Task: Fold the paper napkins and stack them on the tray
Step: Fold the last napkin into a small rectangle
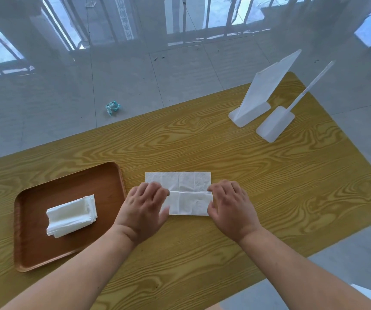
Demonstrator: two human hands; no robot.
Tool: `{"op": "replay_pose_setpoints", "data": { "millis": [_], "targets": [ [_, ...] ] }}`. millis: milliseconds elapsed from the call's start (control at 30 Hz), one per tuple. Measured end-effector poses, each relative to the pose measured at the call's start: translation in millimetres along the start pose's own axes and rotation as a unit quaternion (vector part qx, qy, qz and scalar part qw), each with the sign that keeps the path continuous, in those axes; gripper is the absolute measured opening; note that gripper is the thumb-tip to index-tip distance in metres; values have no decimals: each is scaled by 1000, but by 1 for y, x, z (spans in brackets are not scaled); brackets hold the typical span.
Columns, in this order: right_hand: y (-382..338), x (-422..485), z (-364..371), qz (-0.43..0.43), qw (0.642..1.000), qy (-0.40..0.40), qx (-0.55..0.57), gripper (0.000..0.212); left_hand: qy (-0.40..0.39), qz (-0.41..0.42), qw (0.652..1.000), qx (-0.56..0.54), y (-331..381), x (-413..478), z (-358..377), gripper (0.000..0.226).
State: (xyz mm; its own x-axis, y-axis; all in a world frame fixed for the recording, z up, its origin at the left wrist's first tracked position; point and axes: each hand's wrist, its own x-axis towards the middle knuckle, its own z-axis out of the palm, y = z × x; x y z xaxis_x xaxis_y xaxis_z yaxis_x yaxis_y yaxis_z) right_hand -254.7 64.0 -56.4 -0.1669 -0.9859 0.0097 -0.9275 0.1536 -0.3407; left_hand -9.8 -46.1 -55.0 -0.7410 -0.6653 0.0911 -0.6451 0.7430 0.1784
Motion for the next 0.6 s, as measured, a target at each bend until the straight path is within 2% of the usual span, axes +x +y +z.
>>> {"op": "replay_pose_setpoints", "data": {
  "millis": [33,100,200,367,467,600],
  "targets": [
    [0,-1,0,-40,999,-21,-10,30,-1,36,999,3,-1,-1,1,32],
    [-2,-1,3,-97,991,-91,-25,31,-52,70,996,2,-3,-2,1,29],
    [-7,-1,11,-112,977,-176,-50,38,-145,78,986,28,-5,-2,2,40],
    [-15,7,16,-106,982,-141,-61,8,-167,86,982,37,-7,-2,2,48],
    [-17,11,18,-99,984,-143,-45,7,-170,78,982,14,-3,0,0,60],
    [-21,13,8,-77,986,-148,24,10,-222,79,972,7,3,6,2,69]
  ]
}}
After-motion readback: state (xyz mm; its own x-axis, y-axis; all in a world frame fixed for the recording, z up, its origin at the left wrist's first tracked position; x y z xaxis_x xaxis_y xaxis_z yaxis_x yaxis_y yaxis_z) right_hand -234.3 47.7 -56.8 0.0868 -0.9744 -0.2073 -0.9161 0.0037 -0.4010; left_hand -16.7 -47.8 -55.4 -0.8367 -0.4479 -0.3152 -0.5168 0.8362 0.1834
